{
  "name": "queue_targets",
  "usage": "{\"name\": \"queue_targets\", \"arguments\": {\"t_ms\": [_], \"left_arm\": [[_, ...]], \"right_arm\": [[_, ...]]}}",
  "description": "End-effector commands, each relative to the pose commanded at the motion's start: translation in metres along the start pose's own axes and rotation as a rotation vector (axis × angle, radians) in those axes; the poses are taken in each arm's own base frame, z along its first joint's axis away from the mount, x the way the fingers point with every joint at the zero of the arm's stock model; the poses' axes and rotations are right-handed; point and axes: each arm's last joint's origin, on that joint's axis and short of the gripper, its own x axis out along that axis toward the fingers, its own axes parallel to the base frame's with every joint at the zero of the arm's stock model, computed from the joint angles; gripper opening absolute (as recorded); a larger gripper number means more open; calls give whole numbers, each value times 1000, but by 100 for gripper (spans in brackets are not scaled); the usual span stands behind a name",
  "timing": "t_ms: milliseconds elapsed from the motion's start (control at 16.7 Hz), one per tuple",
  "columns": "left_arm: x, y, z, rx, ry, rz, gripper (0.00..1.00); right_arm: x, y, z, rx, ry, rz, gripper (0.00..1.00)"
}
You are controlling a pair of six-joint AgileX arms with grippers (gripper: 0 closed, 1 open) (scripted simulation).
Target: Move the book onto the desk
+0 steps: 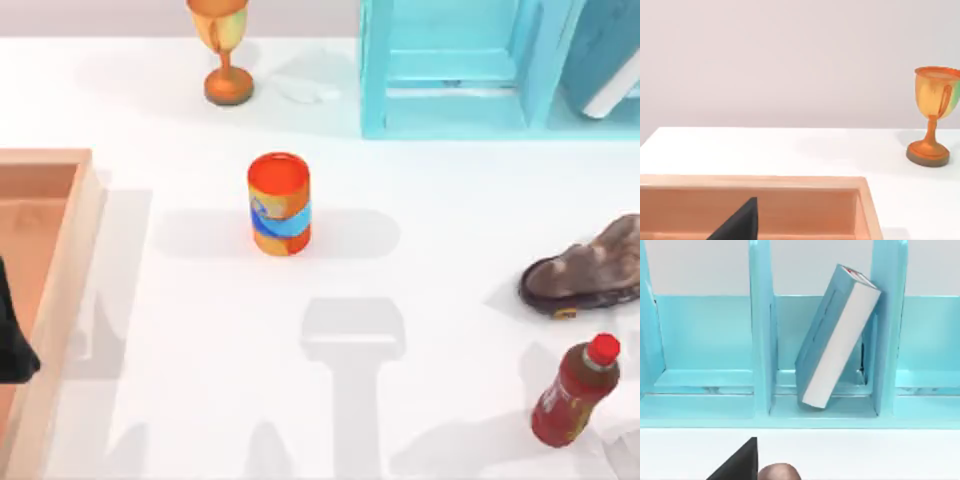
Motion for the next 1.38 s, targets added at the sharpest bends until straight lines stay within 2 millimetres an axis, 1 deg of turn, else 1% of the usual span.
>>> {"name": "queue_targets", "arguments": {"t_ms": [180,300,420,540,660,840,960,1020,1080,1200,1380], "left_arm": [[0,0,0,0,0,0,100],[0,0,0,0,0,0,100],[0,0,0,0,0,0,100],[0,0,0,0,0,0,100],[0,0,0,0,0,0,100],[0,0,0,0,0,0,100],[0,0,0,0,0,0,100],[0,0,0,0,0,0,100],[0,0,0,0,0,0,100],[0,0,0,0,0,0,100],[0,0,0,0,0,0,100]], "right_arm": [[0,0,1,2,-2,0,100],[3,0,8,12,-11,2,100],[8,0,19,29,-19,3,100],[18,-1,32,51,-23,4,100],[35,-1,46,78,-21,6,100],[74,-3,61,125,-12,6,100],[108,-5,62,161,-5,7,100],[126,-7,59,180,-1,7,100],[144,-8,54,199,4,7,100],[180,-11,37,238,14,7,100],[224,-16,-3,295,27,7,100]]}}
